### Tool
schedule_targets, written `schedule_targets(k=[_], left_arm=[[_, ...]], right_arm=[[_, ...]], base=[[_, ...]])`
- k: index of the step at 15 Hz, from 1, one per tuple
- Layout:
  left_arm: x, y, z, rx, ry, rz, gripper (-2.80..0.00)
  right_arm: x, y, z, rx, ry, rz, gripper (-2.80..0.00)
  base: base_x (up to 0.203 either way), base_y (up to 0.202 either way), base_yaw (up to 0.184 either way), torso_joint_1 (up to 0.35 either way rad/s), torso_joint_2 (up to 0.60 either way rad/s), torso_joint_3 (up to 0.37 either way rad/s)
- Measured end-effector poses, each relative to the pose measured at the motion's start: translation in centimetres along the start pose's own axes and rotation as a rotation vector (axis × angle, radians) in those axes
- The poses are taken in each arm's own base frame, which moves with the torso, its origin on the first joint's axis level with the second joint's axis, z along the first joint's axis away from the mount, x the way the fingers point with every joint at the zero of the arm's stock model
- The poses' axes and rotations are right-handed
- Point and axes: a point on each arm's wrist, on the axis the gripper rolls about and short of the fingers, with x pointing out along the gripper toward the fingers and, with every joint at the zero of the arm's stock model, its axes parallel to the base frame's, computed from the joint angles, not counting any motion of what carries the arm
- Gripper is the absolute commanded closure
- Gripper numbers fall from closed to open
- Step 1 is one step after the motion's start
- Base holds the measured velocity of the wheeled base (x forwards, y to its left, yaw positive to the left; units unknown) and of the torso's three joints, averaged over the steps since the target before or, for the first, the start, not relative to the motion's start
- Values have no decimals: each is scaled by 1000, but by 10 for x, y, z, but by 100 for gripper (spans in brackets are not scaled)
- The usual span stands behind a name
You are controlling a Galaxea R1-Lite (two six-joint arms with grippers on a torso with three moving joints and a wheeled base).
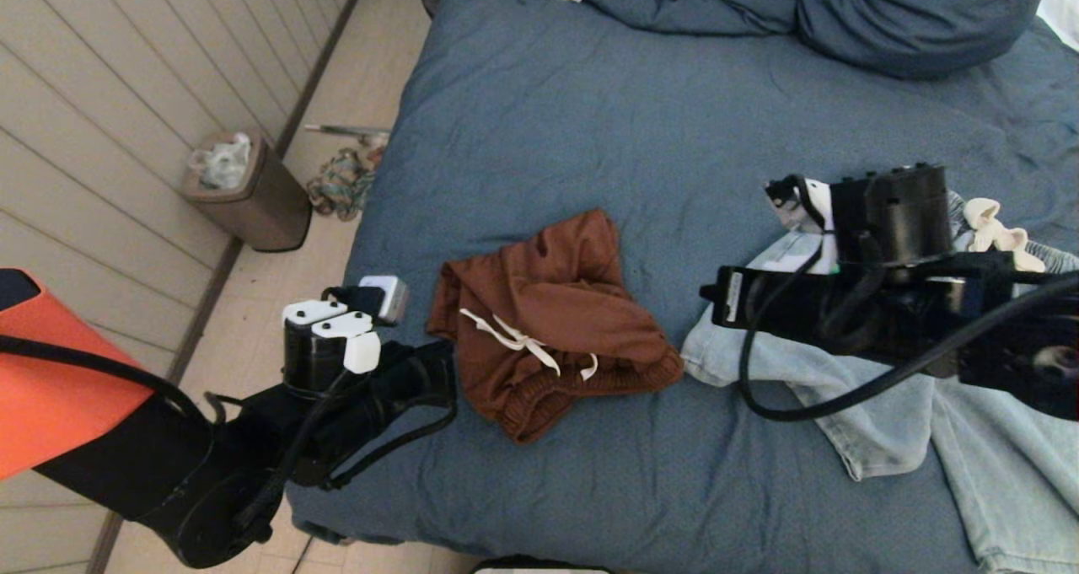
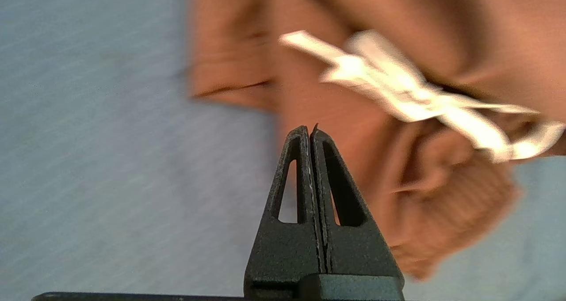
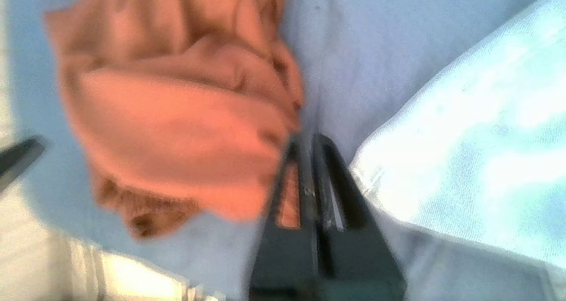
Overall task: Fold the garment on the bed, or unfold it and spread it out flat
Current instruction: Fold the brown shorts
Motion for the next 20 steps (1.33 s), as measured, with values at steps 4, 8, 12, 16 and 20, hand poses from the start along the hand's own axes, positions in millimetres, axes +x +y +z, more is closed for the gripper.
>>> schedule_targets(k=[4, 8, 12, 16, 20], left_arm=[[11, -50, 31, 6, 41, -53, 0], [9, -105, 65, -57, 112, -139, 0], [10, -142, 76, -94, 168, -187, -280], [14, -153, 70, -174, 260, -169, -280], [21, -162, 47, -151, 337, -156, -280]], right_arm=[[-14, -32, -8, 119, 29, -43, 0], [-8, -50, -14, 142, 51, -100, 0], [-2, -58, -19, 152, 80, -120, 0], [3, -61, -24, 153, 99, -130, 0], [4, -62, -27, 152, 110, -134, 0]], base=[[0, 0, 0, 0, 0, 0], [0, 0, 0, 0, 0, 0], [0, 0, 0, 0, 0, 0], [0, 0, 0, 0, 0, 0], [0, 0, 0, 0, 0, 0]])
